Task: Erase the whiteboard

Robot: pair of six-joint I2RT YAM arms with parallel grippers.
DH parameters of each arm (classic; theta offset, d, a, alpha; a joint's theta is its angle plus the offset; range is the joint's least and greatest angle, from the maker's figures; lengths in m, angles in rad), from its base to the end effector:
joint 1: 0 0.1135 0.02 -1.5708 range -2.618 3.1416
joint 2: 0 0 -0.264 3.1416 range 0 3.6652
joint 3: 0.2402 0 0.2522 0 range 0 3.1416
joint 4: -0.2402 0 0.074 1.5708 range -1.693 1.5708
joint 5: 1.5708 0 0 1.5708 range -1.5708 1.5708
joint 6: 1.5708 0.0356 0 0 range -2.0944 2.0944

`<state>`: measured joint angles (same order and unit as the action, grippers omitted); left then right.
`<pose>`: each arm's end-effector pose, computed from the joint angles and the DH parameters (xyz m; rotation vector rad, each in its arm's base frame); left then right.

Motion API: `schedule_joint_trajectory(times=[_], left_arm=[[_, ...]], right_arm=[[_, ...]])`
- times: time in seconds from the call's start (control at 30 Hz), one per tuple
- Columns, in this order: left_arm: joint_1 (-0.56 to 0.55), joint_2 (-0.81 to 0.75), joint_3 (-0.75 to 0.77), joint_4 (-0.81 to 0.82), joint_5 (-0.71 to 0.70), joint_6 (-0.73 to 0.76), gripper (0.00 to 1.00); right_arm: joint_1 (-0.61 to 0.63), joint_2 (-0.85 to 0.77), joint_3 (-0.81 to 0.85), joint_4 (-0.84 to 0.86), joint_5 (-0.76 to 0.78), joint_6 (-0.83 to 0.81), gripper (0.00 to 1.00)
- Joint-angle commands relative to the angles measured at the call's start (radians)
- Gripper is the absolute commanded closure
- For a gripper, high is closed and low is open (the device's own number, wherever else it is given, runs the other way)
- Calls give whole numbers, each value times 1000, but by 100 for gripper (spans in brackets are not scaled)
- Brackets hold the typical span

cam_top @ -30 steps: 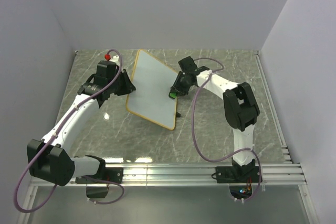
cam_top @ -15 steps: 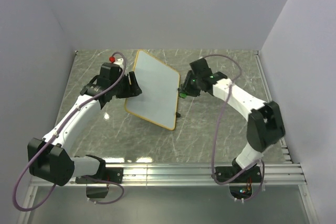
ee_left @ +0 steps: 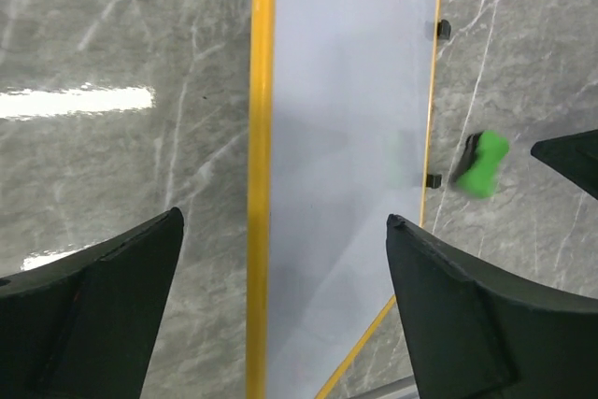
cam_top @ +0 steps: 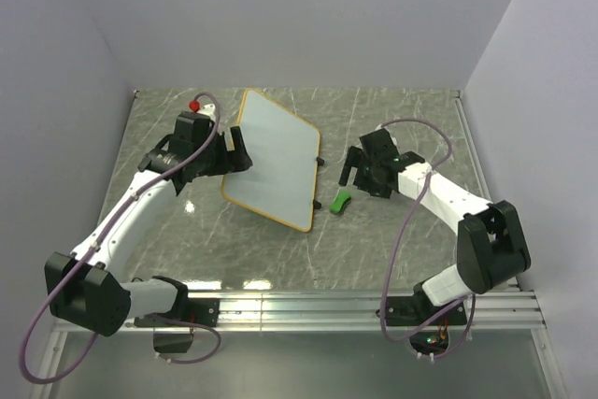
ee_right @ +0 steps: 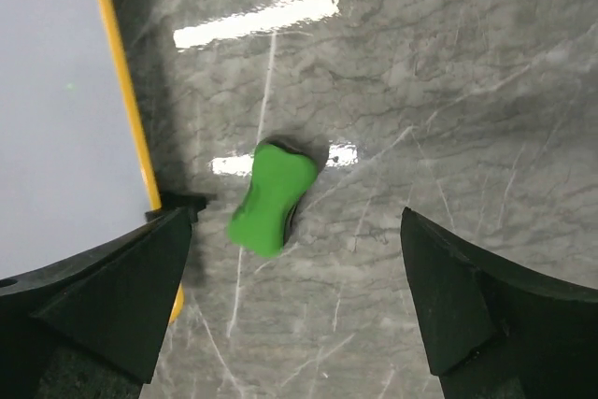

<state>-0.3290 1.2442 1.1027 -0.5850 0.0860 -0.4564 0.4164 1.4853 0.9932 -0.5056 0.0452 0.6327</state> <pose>0.2527 -0.0895 0.3157 -0.1041 2.3440 -0.4965 0.2760 0.1203 0.2216 0.2983 2.5866 0.3333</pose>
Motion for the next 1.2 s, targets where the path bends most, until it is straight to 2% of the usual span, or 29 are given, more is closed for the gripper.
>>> schedule_joint_trajectory(times=[0.0,0.17,0.37,0.43,0.57,0.63,0.8,0.9,1.17], left_arm=[[-2,-69,66,-24,-74,9,3],[-2,-110,98,-67,-126,1,0],[-1,-198,144,-133,-232,7,1],[-1,-238,151,-156,-245,2,1],[-1,-305,152,-208,-276,-28,1],[1,-342,137,-239,-308,-42,1],[1,-440,111,-309,-376,-60,1],[-1,-479,109,-343,-391,-73,1],[-1,-512,125,-383,-410,-91,1]], right_arm=[[-1,-123,15,38,13,-68,0],[1,-241,31,38,-76,-146,0],[2,-541,32,56,-177,-188,0],[2,-632,50,15,-154,-199,0],[1,-706,139,-218,-108,-231,0],[1,-763,177,-283,-96,-232,0],[2,-1000,115,-275,-129,-217,0],[2,-1057,93,-266,-139,-191,0],[2,-991,162,-335,-131,-199,0]])
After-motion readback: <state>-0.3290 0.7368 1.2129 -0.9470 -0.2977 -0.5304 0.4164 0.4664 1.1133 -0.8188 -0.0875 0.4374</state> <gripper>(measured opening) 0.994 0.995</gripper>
